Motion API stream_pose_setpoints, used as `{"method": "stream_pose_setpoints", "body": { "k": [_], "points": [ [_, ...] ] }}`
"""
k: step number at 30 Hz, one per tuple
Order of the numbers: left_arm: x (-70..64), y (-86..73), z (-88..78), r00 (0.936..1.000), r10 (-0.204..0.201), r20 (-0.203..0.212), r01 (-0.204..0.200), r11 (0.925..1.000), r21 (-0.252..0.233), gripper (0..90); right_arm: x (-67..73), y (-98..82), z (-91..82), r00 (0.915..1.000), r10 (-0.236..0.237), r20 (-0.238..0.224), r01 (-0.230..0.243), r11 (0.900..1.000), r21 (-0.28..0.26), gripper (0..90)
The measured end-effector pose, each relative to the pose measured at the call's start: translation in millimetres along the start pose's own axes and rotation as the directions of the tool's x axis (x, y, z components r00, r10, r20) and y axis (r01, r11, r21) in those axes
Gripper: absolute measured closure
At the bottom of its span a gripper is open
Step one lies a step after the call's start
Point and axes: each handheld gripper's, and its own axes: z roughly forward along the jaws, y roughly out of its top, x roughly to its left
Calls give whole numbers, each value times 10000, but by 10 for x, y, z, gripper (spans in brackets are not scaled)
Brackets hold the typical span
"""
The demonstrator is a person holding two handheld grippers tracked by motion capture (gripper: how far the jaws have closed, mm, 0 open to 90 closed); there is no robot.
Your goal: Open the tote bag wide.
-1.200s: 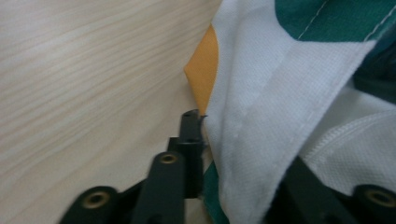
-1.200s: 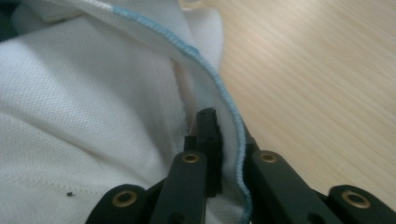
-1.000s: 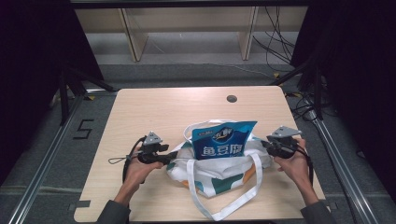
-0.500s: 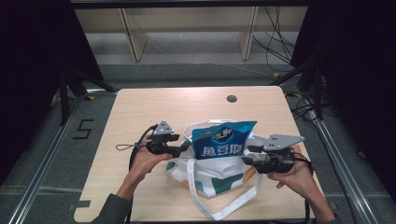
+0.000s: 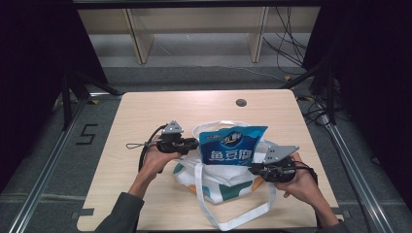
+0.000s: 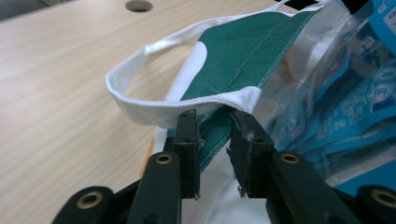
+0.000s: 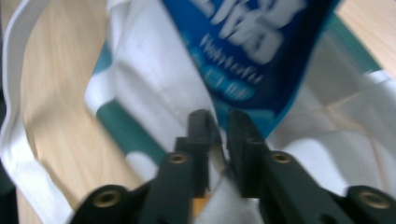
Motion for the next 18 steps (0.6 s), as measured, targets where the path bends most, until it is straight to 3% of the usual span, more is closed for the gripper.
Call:
{"method": "stream_pose_setpoints", "body": {
  "k": [1,3,4,6,7,9,11,14,15,16,17,18],
  "points": [
    [4,21,-11,10000,0,-98,-1,9999,-103,752,3,-5,2,9996,-248,-125,249,9997,76,853],
    [7,49,-13,9998,-41,-184,39,10000,-79,768,25,-16,-2,9996,-173,-203,178,9995,258,872],
    [16,75,9,9991,237,-364,-241,9997,-103,786,49,-29,13,9991,-267,-317,280,9986,439,878],
    [47,104,59,9972,462,-596,-449,9987,239,807,88,-60,68,9985,-402,-379,427,9969,665,882],
    [92,113,95,9964,486,-696,-454,9979,460,831,125,-116,107,9988,-192,-442,228,9963,824,884],
    [175,106,195,9951,24,-989,39,9979,643,845,133,-139,126,9978,-350,-555,395,9958,828,885],
    [265,71,310,9925,-180,-1211,311,9938,1069,851,159,-191,137,9980,-105,-629,170,9945,1036,887],
    [332,-50,536,9896,-486,-1352,732,9804,1829,854,207,-275,229,9975,45,-710,34,9938,1110,888],
    [346,-81,582,9889,-488,-1407,751,9793,1881,855,238,-304,299,9973,-14,-735,113,9908,1351,888],
    [381,-134,664,9885,-707,-1335,979,9730,2090,854,284,-339,391,9974,14,-717,106,9861,1657,888],
    [381,-134,664,9885,-707,-1335,979,9730,2090,853,284,-339,391,9974,14,-717,106,9861,1657,888],
    [386,-172,727,9844,-813,-1563,1127,9725,2040,854,272,-357,459,9958,-523,-750,639,9847,1624,887]
  ]
}}
